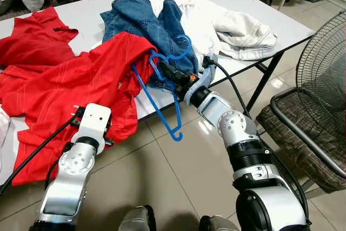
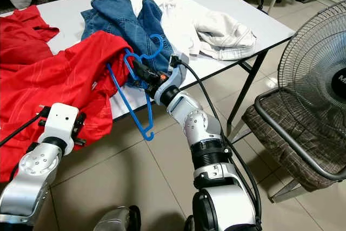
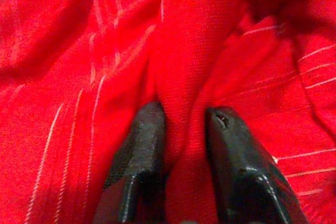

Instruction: Hang hanger

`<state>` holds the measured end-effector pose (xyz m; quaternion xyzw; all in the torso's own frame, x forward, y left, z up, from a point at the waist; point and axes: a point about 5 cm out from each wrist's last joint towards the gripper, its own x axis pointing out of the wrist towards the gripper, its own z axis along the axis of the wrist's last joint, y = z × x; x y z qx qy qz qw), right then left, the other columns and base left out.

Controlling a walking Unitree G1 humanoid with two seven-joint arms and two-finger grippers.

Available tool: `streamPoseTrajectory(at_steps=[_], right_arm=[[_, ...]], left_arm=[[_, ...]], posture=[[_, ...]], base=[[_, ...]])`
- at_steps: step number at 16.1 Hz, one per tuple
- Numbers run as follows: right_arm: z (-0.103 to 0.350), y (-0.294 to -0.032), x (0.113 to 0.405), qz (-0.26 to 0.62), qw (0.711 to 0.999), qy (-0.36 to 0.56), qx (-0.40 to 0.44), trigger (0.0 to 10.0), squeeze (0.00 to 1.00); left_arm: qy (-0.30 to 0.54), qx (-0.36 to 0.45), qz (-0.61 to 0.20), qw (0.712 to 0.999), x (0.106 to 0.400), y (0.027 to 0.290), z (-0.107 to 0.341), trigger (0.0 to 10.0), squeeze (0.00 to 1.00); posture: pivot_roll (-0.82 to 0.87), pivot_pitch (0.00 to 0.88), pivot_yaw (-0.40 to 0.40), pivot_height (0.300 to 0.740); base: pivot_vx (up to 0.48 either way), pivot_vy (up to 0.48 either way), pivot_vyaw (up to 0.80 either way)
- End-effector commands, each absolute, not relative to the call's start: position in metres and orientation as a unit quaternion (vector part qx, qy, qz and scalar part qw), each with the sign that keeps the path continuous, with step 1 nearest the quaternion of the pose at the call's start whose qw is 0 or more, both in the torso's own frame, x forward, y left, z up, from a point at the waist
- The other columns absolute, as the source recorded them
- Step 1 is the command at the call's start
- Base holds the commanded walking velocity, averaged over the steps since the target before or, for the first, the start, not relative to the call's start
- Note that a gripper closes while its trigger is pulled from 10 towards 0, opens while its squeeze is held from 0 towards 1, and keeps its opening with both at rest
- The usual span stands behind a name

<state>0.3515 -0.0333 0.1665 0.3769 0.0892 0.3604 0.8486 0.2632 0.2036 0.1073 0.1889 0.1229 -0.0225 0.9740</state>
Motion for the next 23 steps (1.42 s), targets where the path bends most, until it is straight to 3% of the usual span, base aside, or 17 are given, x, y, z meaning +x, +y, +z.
streamPoseTrajectory(at_steps=[1, 6, 11, 15, 20, 23], right_arm=[[0.174, -0.011, 0.346, 0.381, 0.832, 0.082, 0.396, 10.0, 0.00], [0.173, -0.009, 0.349, 0.373, 0.829, 0.081, 0.408, 10.0, 0.00], [0.192, 0.009, 0.358, 0.363, 0.789, 0.081, 0.488, 10.0, 0.00], [0.201, 0.014, 0.369, 0.313, 0.758, 0.087, 0.566, 10.0, 0.00], [0.208, 0.019, 0.374, 0.275, 0.682, 0.106, 0.669, 10.0, 0.00], [0.205, 0.023, 0.373, 0.267, 0.669, 0.120, 0.683, 10.0, 0.00]], left_arm=[[0.118, 0.175, -0.046, 0.976, 0.260, 0.203, 0.109, 0.0, 0.00], [0.071, 0.084, -0.198, 0.974, 0.241, 0.213, 0.141, 0.0, 0.00], [0.100, 0.080, -0.381, 0.915, 0.214, 0.206, 0.172, 0.0, 0.00], [0.066, 0.009, -0.417, 0.907, 0.216, 0.182, 0.182, 0.0, 0.00], [0.033, -0.076, -0.428, 0.900, 0.224, 0.158, 0.193, 0.0, 0.00], [0.010, -0.132, -0.418, 0.899, 0.229, 0.158, 0.208, 0.0, 0.00]], posture=[[0.03, 0.107, 0.057, 0.740], [0.06, 0.110, 0.050, 0.740], [0.11, 0.109, 0.040, 0.740], [0.10, 0.105, 0.055, 0.740], [0.10, 0.097, 0.064, 0.740], [0.10, 0.096, 0.063, 0.740]], base=[[0.000, 0.000, 0.00], [0.000, 0.000, 0.00], [0.000, 0.000, 0.00], [0.000, 0.000, 0.00], [0.000, 0.000, 0.00], [0.000, 0.000, 0.00]])
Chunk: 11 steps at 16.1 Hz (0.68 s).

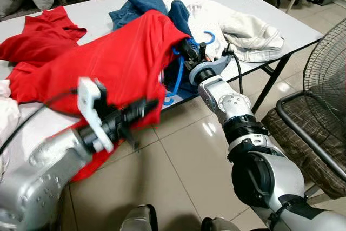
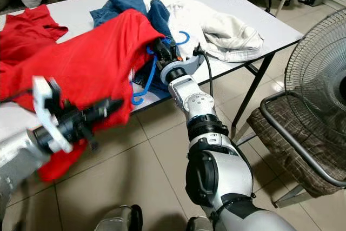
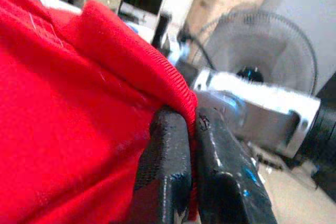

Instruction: Hang hanger

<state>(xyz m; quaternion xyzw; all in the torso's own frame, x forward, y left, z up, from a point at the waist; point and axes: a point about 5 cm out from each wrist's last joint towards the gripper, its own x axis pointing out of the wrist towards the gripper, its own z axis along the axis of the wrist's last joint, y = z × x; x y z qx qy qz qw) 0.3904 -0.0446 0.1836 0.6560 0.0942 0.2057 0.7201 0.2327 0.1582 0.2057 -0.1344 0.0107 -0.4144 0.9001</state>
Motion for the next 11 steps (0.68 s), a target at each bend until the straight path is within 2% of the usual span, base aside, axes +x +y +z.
streamPoseTrajectory(at_steps=[1, 5, 7, 9, 11], right_arm=[[0.204, 0.025, 0.373, 0.261, 0.664, 0.126, 0.689, 10.0, 0.00], [0.205, 0.051, 0.365, 0.248, 0.676, 0.152, 0.677, 10.0, 0.00], [0.205, 0.056, 0.363, 0.243, 0.689, 0.161, 0.664, 10.0, 0.00], [0.206, 0.063, 0.361, 0.250, 0.724, 0.165, 0.621, 10.0, 0.00], [0.205, 0.070, 0.358, 0.241, 0.738, 0.174, 0.606, 10.0, 0.00]], left_arm=[[0.010, -0.139, -0.417, 0.898, 0.230, 0.158, 0.209, 0.0, 0.00], [-0.008, -0.214, -0.459, 0.862, 0.221, 0.133, 0.221, 0.0, 0.00], [0.008, -0.193, -0.462, 0.866, 0.220, 0.132, 0.219, 0.0, 0.00], [0.009, -0.177, -0.425, 0.888, 0.227, 0.132, 0.218, 0.0, 0.00], [0.004, -0.172, -0.385, 0.907, 0.237, 0.129, 0.219, 0.0, 0.00]], posture=[[0.10, 0.095, 0.064, 0.740], [0.10, 0.094, 0.060, 0.740], [0.10, 0.093, 0.059, 0.740], [0.10, 0.095, 0.056, 0.740], [0.10, 0.095, 0.052, 0.740]], base=[[0.000, 0.000, 0.00], [0.000, 0.000, 0.00], [0.000, 0.000, 0.00], [0.000, 0.000, 0.00], [0.000, 0.000, 0.00]])
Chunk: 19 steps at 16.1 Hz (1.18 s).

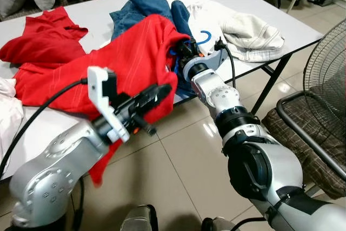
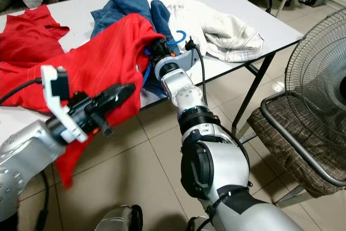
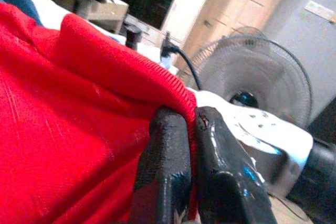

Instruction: Hang hanger

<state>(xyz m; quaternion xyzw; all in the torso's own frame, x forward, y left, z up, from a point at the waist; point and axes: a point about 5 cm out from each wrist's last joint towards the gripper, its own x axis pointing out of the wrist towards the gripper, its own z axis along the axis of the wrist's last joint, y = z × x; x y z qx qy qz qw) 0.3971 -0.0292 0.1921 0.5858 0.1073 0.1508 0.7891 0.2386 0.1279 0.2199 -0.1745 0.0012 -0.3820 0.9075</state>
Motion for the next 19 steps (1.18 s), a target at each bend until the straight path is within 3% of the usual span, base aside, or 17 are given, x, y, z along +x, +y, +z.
streamPoseTrajectory(at_steps=[1, 3, 4, 5, 8, 11, 12, 13, 14, 15, 18, 19], right_arm=[[0.204, 0.072, 0.357, 0.238, 0.741, 0.178, 0.602, 10.0, 0.00], [0.208, 0.069, 0.359, 0.235, 0.726, 0.175, 0.623, 10.0, 0.00], [0.215, 0.062, 0.364, 0.243, 0.692, 0.168, 0.659, 10.0, 0.00], [0.220, 0.060, 0.366, 0.254, 0.678, 0.166, 0.670, 10.0, 0.00], [0.239, 0.056, 0.369, 0.292, 0.642, 0.168, 0.688, 10.0, 0.00], [0.243, 0.054, 0.369, 0.303, 0.617, 0.178, 0.704, 10.0, 0.00], [0.245, 0.052, 0.370, 0.303, 0.603, 0.183, 0.714, 10.0, 0.00], [0.246, 0.050, 0.370, 0.303, 0.601, 0.184, 0.717, 10.0, 0.00], [0.247, 0.049, 0.371, 0.304, 0.599, 0.184, 0.718, 10.0, 0.00], [0.247, 0.045, 0.373, 0.303, 0.601, 0.183, 0.717, 10.0, 0.00], [0.244, 0.035, 0.376, 0.306, 0.631, 0.175, 0.691, 10.0, 0.00], [0.243, 0.033, 0.376, 0.308, 0.641, 0.173, 0.681, 10.0, 0.00]], left_arm=[[0.001, -0.165, -0.367, 0.916, 0.242, 0.125, 0.220, 0.0, 0.00], [0.020, -0.096, -0.362, 0.927, 0.242, 0.110, 0.214, 0.0, 0.00], [0.040, -0.050, -0.364, 0.929, 0.238, 0.107, 0.205, 0.0, 0.00], [0.046, -0.034, -0.355, 0.933, 0.238, 0.106, 0.201, 0.0, 0.00], [0.060, 0.083, -0.278, 0.955, 0.253, 0.109, 0.177, 0.0, 0.00], [0.037, 0.089, -0.256, 0.962, 0.259, 0.104, 0.171, 0.0, 0.00], [0.023, 0.158, -0.260, 0.952, 0.258, 0.100, 0.164, 3.2, 0.00], [0.021, 0.181, -0.258, 0.949, 0.257, 0.101, 0.161, 4.1, 0.00], [0.019, 0.207, -0.252, 0.945, 0.257, 0.104, 0.158, 4.4, 0.00], [0.014, 0.271, -0.236, 0.933, 0.256, 0.113, 0.151, 10.0, 0.00], [0.012, 0.331, -0.183, 0.926, 0.248, 0.140, 0.140, 10.0, 0.00], [0.013, 0.323, -0.178, 0.929, 0.246, 0.144, 0.139, 10.0, 0.24]], posture=[[0.09, 0.096, 0.048, 0.740], [0.08, 0.098, 0.046, 0.740], [0.08, 0.098, 0.046, 0.740], [0.06, 0.098, 0.044, 0.740], [0.04, 0.093, 0.039, 0.740], [0.03, 0.093, 0.035, 0.740], [0.03, 0.095, 0.033, 0.740], [0.03, 0.095, 0.031, 0.740], [0.03, 0.096, 0.030, 0.740], [0.03, 0.097, 0.027, 0.740], [0.03, 0.097, 0.017, 0.740], [0.03, 0.096, 0.015, 0.740]], base=[[0.000, 0.000, 0.00], [0.000, 0.000, 0.00], [0.000, 0.000, 0.00], [0.000, 0.000, 0.00], [0.000, 0.000, 0.00], [0.000, 0.000, 0.00], [0.000, 0.000, 0.00], [0.000, 0.000, 0.00], [0.000, 0.000, 0.00], [0.000, 0.000, 0.00], [0.000, 0.000, 0.00], [0.000, 0.000, 0.00]])
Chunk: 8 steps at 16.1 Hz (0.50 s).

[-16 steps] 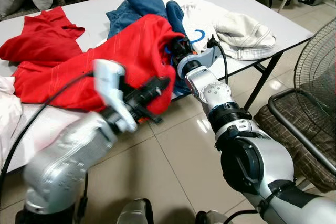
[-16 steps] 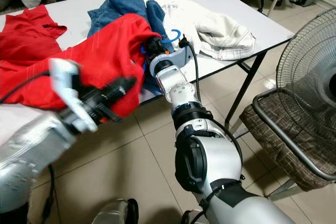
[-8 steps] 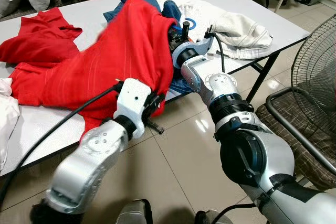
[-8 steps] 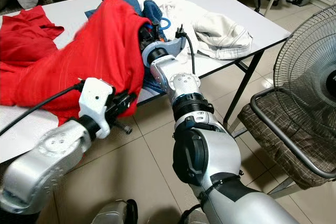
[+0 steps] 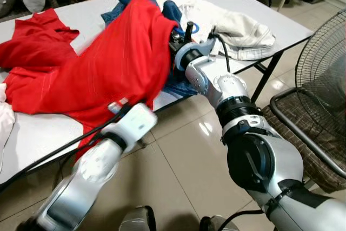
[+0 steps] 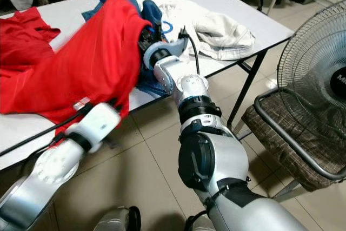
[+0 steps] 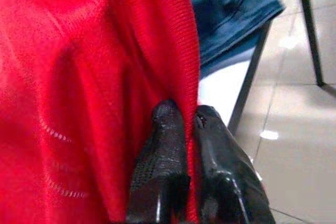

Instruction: Hang hanger

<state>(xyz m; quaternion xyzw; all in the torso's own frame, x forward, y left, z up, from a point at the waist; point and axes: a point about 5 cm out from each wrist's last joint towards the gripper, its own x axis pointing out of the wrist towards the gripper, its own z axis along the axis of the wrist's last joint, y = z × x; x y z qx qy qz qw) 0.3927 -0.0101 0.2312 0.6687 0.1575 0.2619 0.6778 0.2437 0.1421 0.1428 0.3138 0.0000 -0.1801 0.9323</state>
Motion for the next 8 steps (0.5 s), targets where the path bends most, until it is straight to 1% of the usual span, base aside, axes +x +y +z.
streamPoseTrajectory(at_steps=[1, 4, 5, 7, 8], right_arm=[[0.241, 0.030, 0.376, 0.310, 0.655, 0.171, 0.667, 10.0, 0.00], [0.234, 0.022, 0.378, 0.305, 0.676, 0.169, 0.649, 10.0, 0.00], [0.232, 0.020, 0.377, 0.311, 0.692, 0.166, 0.630, 10.0, 0.00], [0.231, 0.015, 0.375, 0.330, 0.722, 0.153, 0.589, 10.0, 0.00], [0.231, 0.014, 0.375, 0.335, 0.727, 0.152, 0.580, 10.0, 0.00]], left_arm=[[0.017, 0.315, -0.173, 0.933, 0.240, 0.150, 0.137, 10.0, 1.00], [0.014, 0.306, -0.165, 0.938, 0.229, 0.159, 0.132, 10.0, 1.00], [0.018, 0.282, -0.154, 0.947, 0.224, 0.166, 0.129, 10.0, 1.00], [0.011, 0.178, -0.151, 0.972, 0.212, 0.173, 0.130, 10.0, 1.00], [0.008, 0.158, -0.157, 0.975, 0.209, 0.173, 0.131, 10.0, 1.00]], posture=[[0.03, 0.096, 0.012, 0.740], [0.03, 0.094, 0.005, 0.740], [0.04, 0.093, 0.005, 0.740], [0.03, 0.090, 0.012, 0.740], [0.03, 0.089, 0.013, 0.740]], base=[[0.000, 0.000, 0.00], [0.000, 0.000, 0.00], [0.000, 0.000, 0.00], [0.000, 0.000, 0.00], [0.000, 0.000, 0.00]])
